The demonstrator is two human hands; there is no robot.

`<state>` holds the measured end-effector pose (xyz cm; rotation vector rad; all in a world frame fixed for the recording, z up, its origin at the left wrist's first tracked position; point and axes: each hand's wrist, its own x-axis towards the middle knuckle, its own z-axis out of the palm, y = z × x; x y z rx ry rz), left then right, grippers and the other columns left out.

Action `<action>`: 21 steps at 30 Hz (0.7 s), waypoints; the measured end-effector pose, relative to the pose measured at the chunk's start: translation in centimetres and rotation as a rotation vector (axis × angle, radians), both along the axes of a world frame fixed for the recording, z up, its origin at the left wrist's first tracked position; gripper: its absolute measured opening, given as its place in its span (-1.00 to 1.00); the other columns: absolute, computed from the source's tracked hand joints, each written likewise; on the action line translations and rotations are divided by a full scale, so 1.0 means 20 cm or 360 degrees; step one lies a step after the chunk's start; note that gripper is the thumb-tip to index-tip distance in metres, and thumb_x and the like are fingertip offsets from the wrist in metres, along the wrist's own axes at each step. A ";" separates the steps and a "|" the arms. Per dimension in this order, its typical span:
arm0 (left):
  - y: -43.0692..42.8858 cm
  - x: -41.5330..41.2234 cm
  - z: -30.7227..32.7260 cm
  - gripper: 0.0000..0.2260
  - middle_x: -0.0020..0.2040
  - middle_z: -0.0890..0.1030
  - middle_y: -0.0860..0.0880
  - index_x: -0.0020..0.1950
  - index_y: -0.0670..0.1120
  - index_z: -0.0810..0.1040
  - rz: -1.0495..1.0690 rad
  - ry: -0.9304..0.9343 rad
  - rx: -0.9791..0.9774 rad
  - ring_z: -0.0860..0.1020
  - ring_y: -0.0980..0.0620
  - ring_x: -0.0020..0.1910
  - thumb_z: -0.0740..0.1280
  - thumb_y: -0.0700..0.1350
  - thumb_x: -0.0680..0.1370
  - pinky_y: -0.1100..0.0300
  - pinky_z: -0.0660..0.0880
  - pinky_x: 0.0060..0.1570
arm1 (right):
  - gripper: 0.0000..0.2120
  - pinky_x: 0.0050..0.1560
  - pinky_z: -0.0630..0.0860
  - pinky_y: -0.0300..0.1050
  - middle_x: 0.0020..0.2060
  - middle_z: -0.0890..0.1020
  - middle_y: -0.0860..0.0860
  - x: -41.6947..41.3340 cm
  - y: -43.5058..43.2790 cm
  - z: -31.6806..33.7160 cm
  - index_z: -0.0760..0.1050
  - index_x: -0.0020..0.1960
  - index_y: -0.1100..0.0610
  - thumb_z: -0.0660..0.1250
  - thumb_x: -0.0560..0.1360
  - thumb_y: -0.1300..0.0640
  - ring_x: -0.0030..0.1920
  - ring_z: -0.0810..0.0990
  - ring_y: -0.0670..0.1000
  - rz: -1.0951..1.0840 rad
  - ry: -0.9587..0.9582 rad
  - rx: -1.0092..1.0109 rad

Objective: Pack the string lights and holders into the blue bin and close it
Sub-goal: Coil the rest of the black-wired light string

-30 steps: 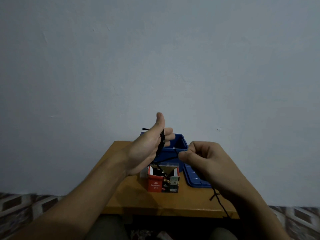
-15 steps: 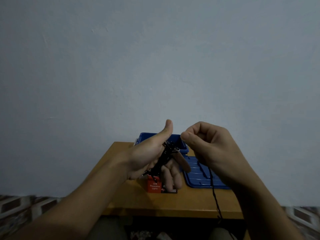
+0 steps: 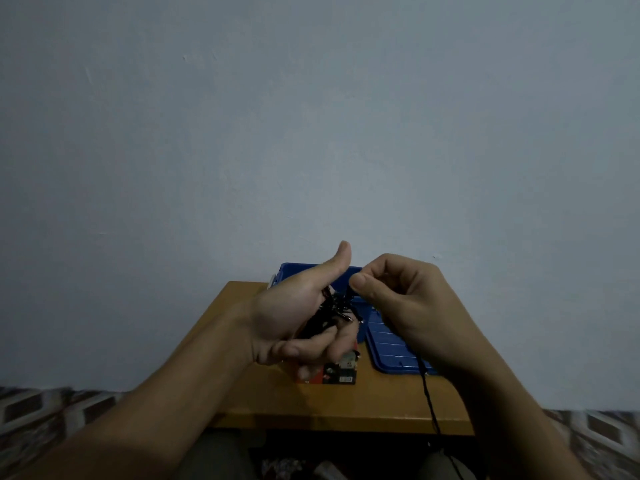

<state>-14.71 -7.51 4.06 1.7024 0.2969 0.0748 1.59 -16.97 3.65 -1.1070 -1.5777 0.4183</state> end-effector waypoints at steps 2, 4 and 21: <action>0.00 0.00 0.01 -0.16 -0.66 0.19 -0.11 -0.44 -0.30 0.38 -0.0074 -0.0074 -0.0124 0.23 0.10 -0.73 0.03 0.50 0.50 0.26 0.41 -0.57 | -0.77 -0.53 0.29 -0.43 -0.55 0.48 -0.15 0.00 0.01 -0.02 0.57 -0.10 0.30 0.32 0.59 0.13 -0.58 0.40 -0.21 -0.0005 -0.0014 -0.0056; 0.00 -0.01 0.00 -0.26 -0.68 0.27 -0.05 -0.51 -0.17 0.34 -0.0176 -0.0117 -0.0205 0.27 0.12 -0.73 0.04 0.45 0.52 0.22 0.44 -0.51 | -0.75 -0.52 0.30 -0.44 -0.56 0.48 -0.16 0.00 0.02 -0.04 0.57 -0.13 0.27 0.31 0.60 0.11 -0.58 0.40 -0.22 -0.0011 -0.0005 -0.0101; 0.00 0.01 -0.01 -0.47 -0.16 0.67 -0.21 -0.12 -0.21 0.59 -0.0099 -0.0854 -0.0696 0.65 -0.13 -0.19 -0.01 0.12 0.67 0.00 0.54 0.02 | -0.79 0.05 0.61 0.22 -0.14 0.71 0.05 -0.05 0.04 -0.20 0.60 -0.10 0.00 0.24 0.62 0.01 -0.10 0.68 0.06 0.0013 -0.0116 -0.0375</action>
